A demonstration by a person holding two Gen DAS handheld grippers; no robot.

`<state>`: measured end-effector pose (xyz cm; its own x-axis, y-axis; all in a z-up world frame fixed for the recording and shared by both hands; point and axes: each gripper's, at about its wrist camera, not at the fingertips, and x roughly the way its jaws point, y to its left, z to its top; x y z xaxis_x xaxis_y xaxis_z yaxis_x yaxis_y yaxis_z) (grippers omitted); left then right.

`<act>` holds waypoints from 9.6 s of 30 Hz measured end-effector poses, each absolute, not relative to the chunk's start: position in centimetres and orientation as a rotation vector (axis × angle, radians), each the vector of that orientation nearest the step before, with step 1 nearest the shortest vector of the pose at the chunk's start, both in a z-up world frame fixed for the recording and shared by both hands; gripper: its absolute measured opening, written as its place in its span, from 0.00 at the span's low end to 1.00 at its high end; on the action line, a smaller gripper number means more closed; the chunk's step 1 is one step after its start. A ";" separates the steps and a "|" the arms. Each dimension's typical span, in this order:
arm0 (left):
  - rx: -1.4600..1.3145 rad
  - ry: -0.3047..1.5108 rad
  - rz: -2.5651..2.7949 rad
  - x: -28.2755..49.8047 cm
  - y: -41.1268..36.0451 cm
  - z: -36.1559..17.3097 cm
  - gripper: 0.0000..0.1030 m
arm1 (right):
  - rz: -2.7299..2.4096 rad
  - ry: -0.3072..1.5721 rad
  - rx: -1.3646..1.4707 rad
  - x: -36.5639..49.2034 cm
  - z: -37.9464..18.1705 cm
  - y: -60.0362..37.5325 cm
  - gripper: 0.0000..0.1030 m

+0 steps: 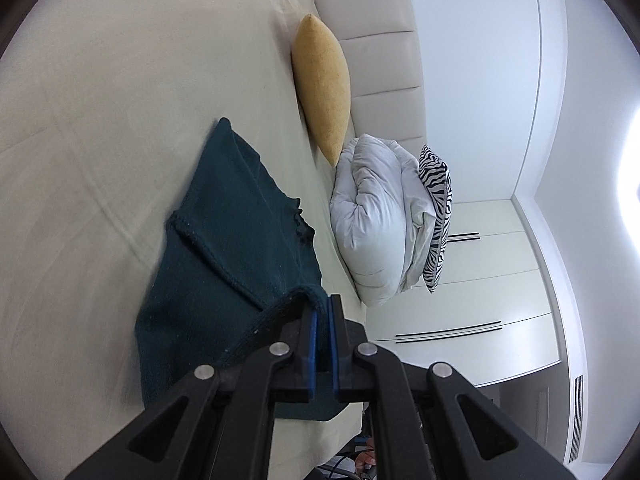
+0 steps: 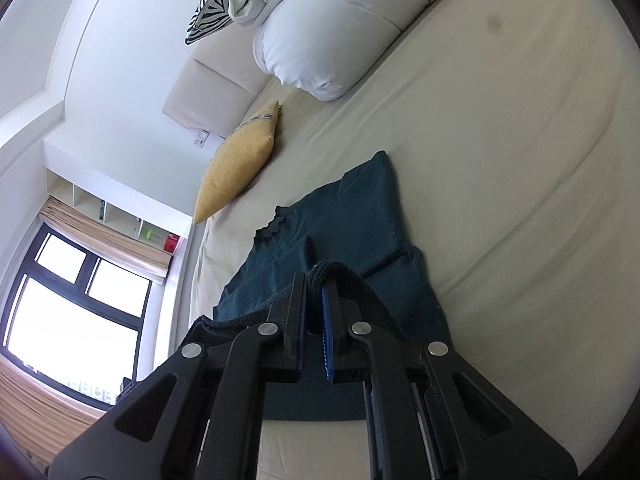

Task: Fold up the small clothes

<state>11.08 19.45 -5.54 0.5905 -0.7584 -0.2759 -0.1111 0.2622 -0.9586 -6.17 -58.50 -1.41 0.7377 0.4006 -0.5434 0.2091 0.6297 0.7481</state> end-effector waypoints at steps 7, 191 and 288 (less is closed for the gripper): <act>-1.243 0.859 -0.499 15.3 19.0 -5.9 0.05 | 0.100 0.774 0.881 -0.3 -2.9 -59.2 0.05; -0.134 0.994 -0.209 13.6 5.2 -9.6 0.37 | 0.113 0.785 1.087 3.6 -15.6 -53.8 0.35; -0.608 1.027 -0.561 20.3 8.5 -3.8 0.16 | 0.644 1.037 0.992 20.2 -14.3 -34.5 0.48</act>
<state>20.28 8.48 -3.76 0.4093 -0.6817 -0.6065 0.1425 0.7043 -0.6955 20.21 -34.45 -14.26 0.3967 0.8260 -0.4005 0.0068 0.4336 0.9011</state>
